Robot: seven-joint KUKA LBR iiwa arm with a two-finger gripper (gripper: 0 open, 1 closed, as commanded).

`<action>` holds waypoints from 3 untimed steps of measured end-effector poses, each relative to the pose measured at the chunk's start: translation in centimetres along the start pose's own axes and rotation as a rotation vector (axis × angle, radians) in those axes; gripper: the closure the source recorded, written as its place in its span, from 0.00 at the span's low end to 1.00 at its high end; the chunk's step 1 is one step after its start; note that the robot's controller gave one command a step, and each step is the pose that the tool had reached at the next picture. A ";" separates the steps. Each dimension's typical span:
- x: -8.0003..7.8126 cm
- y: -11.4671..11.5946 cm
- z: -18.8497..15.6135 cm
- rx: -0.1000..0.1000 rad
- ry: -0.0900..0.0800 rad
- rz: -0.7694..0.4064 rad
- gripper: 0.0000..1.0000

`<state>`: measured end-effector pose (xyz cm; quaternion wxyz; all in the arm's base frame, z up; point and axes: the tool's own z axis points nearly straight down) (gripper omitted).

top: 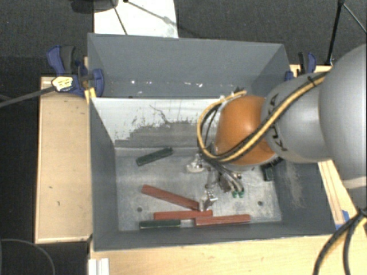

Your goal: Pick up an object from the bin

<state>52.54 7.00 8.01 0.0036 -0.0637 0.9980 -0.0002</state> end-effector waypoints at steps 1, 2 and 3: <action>3.0 6.9 -0.2 -0.002 0.004 0.035 1.00; 2.5 6.9 -0.6 -0.004 -0.014 0.036 0.00; 2.5 6.9 -0.5 -0.004 -0.014 0.036 0.00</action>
Offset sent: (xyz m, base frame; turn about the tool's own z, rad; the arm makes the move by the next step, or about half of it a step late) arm 0.0000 0.0000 0.0000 0.0000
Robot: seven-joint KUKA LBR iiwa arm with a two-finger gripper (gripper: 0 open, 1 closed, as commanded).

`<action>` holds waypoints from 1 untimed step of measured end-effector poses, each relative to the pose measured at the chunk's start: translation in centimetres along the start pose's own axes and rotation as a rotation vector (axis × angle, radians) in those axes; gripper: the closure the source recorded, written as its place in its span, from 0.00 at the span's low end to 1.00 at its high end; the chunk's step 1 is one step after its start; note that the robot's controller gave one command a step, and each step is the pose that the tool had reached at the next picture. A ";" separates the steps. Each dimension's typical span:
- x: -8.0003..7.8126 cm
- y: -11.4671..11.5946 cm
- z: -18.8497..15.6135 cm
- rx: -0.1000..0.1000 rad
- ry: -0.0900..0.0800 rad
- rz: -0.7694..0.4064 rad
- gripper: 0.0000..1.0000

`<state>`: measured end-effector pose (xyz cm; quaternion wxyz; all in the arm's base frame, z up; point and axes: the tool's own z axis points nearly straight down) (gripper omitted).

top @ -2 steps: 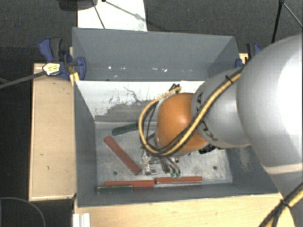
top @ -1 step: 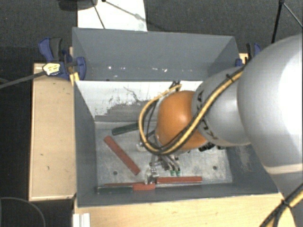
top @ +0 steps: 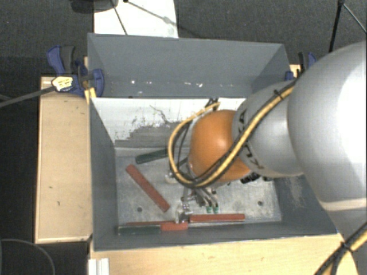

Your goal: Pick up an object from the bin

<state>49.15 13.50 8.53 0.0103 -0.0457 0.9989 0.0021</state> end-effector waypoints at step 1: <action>-4.6 5.4 1.4 0.006 0.016 0.146 1.00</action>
Offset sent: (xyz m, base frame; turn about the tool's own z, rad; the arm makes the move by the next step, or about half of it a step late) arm 0.0000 0.0000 0.0000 0.0000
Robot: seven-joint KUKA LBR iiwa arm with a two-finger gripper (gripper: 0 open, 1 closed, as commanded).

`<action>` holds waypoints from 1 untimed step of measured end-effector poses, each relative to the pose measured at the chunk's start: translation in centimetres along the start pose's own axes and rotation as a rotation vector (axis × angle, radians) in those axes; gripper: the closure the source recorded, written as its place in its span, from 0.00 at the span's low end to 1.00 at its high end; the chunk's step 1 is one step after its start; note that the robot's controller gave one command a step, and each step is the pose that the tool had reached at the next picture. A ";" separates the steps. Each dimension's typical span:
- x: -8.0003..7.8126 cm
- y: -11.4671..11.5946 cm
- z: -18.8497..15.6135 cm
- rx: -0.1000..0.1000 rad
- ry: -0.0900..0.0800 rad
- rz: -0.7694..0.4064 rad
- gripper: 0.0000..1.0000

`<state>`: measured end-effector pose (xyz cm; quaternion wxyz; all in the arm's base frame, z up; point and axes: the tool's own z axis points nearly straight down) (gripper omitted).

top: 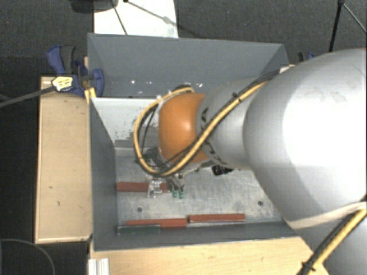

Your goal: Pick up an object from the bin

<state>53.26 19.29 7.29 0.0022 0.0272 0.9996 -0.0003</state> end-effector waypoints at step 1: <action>0.0 0.0 0.0 0.000 0.000 -0.001 1.00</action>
Offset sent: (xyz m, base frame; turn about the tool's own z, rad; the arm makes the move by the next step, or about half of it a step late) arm 0.0193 0.0126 0.1749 -0.0131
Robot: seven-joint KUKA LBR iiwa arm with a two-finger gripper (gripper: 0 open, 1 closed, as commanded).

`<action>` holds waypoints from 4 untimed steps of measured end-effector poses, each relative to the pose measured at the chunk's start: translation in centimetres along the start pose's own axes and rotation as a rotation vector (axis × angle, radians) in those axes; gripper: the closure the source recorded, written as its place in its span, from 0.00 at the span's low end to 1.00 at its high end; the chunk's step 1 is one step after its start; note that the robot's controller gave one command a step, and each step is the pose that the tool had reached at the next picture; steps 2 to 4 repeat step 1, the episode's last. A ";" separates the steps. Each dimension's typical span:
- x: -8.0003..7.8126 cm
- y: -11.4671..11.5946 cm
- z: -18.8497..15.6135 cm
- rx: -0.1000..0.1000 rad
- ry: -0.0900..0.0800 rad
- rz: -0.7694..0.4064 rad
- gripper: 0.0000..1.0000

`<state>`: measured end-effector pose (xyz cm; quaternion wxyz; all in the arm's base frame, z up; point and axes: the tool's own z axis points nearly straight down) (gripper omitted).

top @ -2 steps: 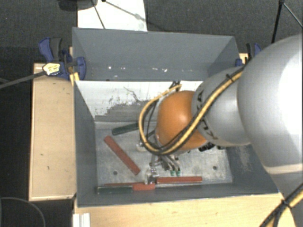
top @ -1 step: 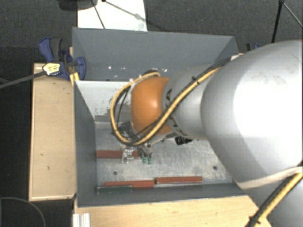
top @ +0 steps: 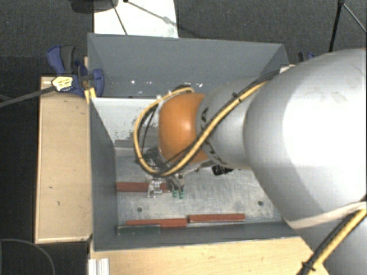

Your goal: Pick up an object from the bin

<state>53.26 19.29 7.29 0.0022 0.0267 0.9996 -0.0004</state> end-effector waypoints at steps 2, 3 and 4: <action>-2.2 1.4 -18.0 -0.006 -0.007 -0.020 1.00; -2.2 1.4 -18.0 -0.006 -0.007 -0.020 1.00; -2.2 1.4 -18.0 -0.006 -0.007 -0.020 1.00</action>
Offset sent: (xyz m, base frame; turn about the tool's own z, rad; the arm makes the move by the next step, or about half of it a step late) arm 0.0000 0.0000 0.0000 0.0000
